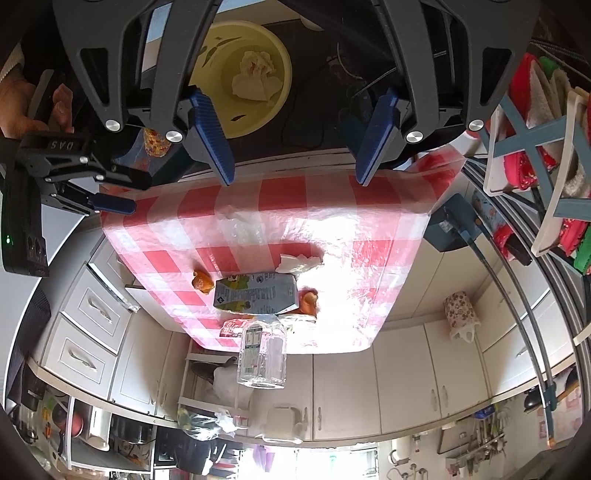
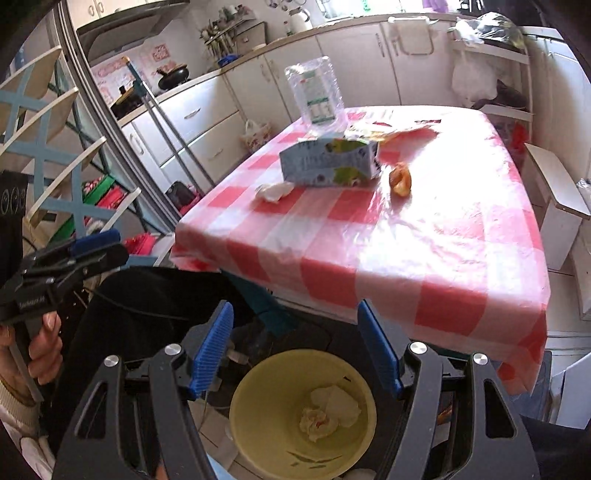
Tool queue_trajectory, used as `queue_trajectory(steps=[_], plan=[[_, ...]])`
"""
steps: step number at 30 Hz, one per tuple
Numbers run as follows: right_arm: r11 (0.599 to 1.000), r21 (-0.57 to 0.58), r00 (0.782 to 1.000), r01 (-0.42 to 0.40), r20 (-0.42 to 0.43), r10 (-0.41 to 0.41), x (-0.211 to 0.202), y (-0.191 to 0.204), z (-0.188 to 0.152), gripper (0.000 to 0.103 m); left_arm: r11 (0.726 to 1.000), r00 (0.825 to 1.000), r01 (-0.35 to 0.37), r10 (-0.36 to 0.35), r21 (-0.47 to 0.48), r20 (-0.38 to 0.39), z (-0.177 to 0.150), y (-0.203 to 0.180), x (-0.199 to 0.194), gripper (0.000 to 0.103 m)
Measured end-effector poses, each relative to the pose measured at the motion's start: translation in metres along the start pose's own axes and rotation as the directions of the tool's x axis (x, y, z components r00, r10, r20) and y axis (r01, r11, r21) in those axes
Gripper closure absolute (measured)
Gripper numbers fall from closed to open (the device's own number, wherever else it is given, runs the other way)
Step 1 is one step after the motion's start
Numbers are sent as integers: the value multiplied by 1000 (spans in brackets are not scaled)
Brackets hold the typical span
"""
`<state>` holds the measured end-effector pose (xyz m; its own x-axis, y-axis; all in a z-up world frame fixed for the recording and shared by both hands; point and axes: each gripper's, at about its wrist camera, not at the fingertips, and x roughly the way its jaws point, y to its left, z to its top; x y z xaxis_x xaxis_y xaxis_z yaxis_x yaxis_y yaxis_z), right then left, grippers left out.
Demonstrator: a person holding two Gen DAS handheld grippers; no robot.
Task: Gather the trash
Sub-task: 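Move the right gripper to the orange peel and the left to the small tissue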
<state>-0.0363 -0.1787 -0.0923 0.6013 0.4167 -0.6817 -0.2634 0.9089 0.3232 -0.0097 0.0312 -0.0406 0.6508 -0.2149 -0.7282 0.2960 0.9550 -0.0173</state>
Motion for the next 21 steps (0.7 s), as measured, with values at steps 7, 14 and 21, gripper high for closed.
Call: queue_trajectory(steps=[7, 14, 21], plan=[[999, 5, 997, 52, 63, -52, -5, -7, 22, 36, 1000, 1000, -1, 1, 9, 30, 8, 1, 2, 34], [993, -11, 991, 116, 65, -115, 8, -19, 62, 36, 1000, 995, -7, 5, 25, 95, 32, 1, 9, 28], [985, 1, 984, 172, 36, -172, 30, -42, 81, 43, 999, 996, -25, 21, 37, 88, 51, 0, 41, 27]])
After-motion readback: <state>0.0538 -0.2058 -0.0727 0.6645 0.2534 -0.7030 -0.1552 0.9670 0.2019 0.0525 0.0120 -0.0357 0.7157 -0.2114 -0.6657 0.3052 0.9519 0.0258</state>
